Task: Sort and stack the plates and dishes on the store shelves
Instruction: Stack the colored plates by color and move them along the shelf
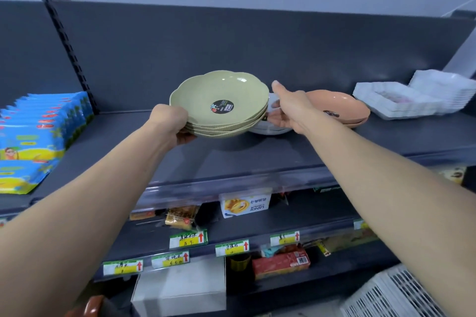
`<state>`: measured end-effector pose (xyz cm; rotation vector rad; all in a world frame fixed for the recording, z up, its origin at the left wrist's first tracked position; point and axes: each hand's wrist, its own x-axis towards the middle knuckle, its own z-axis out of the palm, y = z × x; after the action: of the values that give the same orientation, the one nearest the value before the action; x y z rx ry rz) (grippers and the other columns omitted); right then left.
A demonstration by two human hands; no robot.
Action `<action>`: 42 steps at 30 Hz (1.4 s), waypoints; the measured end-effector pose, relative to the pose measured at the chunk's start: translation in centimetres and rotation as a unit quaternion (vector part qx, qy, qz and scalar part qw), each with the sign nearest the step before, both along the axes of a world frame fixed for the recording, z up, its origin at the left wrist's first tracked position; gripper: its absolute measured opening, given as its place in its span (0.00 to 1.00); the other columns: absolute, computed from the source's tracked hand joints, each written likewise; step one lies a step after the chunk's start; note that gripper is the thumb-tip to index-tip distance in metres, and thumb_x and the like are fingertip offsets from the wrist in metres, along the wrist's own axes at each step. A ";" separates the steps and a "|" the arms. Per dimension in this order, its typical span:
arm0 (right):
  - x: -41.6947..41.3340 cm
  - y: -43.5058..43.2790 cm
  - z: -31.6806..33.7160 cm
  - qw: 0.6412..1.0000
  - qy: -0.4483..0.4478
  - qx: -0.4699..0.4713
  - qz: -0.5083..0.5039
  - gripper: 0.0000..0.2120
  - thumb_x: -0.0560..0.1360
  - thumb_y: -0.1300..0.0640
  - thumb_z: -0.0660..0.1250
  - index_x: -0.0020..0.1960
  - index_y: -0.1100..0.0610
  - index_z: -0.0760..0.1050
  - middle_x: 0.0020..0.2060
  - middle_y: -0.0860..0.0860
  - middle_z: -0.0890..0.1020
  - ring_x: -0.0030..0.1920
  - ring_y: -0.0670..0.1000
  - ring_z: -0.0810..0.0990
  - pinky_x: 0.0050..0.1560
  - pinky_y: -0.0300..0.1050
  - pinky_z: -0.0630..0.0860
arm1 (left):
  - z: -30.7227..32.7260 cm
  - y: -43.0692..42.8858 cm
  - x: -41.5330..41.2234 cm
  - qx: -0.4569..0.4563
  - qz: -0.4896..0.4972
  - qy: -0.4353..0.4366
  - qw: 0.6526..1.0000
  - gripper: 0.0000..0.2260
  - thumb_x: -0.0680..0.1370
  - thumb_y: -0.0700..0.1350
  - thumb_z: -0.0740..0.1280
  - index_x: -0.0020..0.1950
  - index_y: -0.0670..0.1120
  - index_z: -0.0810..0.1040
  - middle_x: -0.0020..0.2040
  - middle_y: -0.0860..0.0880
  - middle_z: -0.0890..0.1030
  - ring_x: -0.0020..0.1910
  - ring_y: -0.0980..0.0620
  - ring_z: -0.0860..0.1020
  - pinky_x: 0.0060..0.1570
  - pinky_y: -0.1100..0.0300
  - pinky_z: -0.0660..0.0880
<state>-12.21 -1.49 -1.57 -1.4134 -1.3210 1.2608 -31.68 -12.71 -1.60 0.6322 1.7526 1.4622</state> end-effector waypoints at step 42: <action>22.9 -3.8 0.0 0.922 -0.059 0.063 -0.377 0.10 0.77 0.65 0.57 0.57 0.62 0.73 0.50 0.56 0.75 0.35 0.57 0.79 0.43 0.55 0.83 | 1.8 5.2 16.7 0.083 -0.147 -0.001 0.986 0.10 0.76 0.33 0.57 0.56 0.40 0.70 0.46 0.44 0.77 0.35 0.50 0.75 0.24 0.63 0.77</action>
<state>10.65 -5.27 -1.54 -1.6873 -0.7683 0.5709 -14.95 -7.51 0.17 0.9337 1.4715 1.4075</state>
